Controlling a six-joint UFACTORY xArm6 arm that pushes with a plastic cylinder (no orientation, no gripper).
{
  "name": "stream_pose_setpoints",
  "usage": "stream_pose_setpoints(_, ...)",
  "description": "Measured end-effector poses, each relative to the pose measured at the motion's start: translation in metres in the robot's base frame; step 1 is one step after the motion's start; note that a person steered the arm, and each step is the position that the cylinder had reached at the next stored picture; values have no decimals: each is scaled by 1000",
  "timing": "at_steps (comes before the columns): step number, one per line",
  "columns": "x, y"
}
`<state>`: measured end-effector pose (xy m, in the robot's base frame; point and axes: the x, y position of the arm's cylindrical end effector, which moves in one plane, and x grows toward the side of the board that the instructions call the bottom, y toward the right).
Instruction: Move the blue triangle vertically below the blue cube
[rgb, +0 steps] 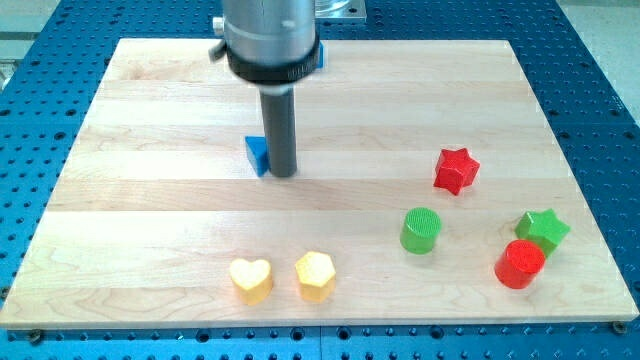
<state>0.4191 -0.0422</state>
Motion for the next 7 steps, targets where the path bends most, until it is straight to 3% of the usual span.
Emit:
stream_pose_setpoints(1, -27, 0)
stream_pose_setpoints(5, 8, 1)
stream_pose_setpoints(6, 29, -29)
stream_pose_setpoints(7, 14, -68)
